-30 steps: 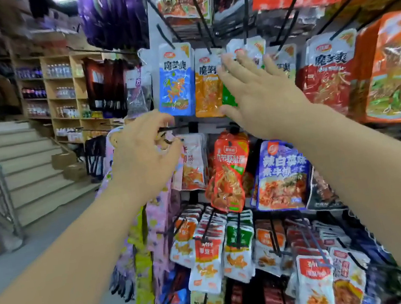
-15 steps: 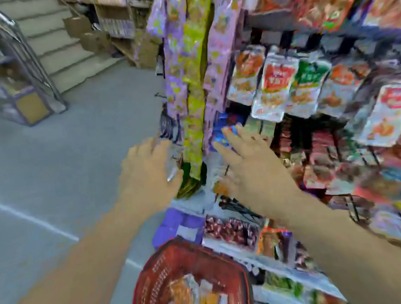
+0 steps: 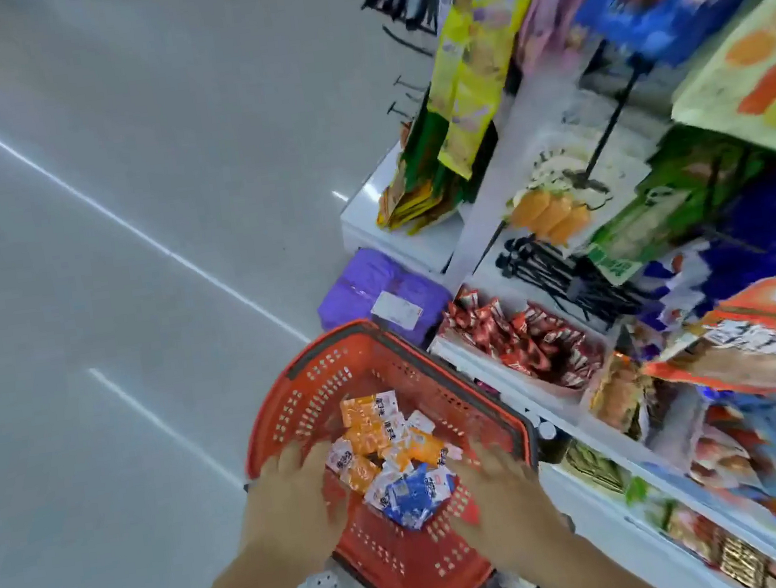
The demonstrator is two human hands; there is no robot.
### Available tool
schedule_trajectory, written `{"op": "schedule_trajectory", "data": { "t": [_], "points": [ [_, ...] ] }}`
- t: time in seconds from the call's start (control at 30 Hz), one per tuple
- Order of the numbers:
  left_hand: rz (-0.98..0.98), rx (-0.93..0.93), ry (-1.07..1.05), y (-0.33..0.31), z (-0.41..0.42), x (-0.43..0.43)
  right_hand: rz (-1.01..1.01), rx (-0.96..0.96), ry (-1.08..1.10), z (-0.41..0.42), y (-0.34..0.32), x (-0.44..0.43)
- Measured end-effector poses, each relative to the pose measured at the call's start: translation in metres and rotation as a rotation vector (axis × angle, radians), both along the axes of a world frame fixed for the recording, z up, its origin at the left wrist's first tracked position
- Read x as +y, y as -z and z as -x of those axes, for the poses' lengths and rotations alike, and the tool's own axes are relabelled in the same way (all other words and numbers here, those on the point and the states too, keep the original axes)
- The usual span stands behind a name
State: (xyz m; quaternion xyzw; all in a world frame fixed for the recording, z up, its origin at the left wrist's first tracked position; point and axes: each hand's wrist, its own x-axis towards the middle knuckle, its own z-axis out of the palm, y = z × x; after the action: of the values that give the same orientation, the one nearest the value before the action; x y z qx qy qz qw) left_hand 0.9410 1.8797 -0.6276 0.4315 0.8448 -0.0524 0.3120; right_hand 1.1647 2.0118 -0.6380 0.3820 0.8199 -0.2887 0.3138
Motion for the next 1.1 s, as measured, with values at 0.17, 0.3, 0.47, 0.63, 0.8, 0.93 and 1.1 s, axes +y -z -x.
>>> {"op": "schedule_trajectory", "data": {
  "t": [0.17,0.3,0.47,0.63,0.8,0.93,1.1],
  "points": [
    [0.144,-0.071,0.009,0.142,-0.013,0.019,0.108,-0.061,0.023,0.01,0.158,0.016],
    [0.306,-0.063,0.135,0.253,-0.011,0.043,0.136,-0.1,0.095,0.027,0.292,0.017],
    [0.481,-0.07,0.214,0.362,0.005,0.076,0.206,-0.137,0.354,0.025,0.418,-0.002],
    [0.623,-0.103,0.339,0.44,0.023,0.077,0.22,-0.223,0.828,0.027,0.489,-0.06],
    [0.701,-0.08,0.45,0.49,0.033,0.05,0.369,-0.159,1.034,0.045,0.52,-0.102],
    [0.729,-0.215,0.207,0.507,0.023,0.048,0.464,-0.124,1.294,0.06,0.526,-0.098],
    [0.568,-0.385,-0.002,0.532,0.009,0.047,0.399,0.054,1.319,0.077,0.53,-0.099]
  ]
}}
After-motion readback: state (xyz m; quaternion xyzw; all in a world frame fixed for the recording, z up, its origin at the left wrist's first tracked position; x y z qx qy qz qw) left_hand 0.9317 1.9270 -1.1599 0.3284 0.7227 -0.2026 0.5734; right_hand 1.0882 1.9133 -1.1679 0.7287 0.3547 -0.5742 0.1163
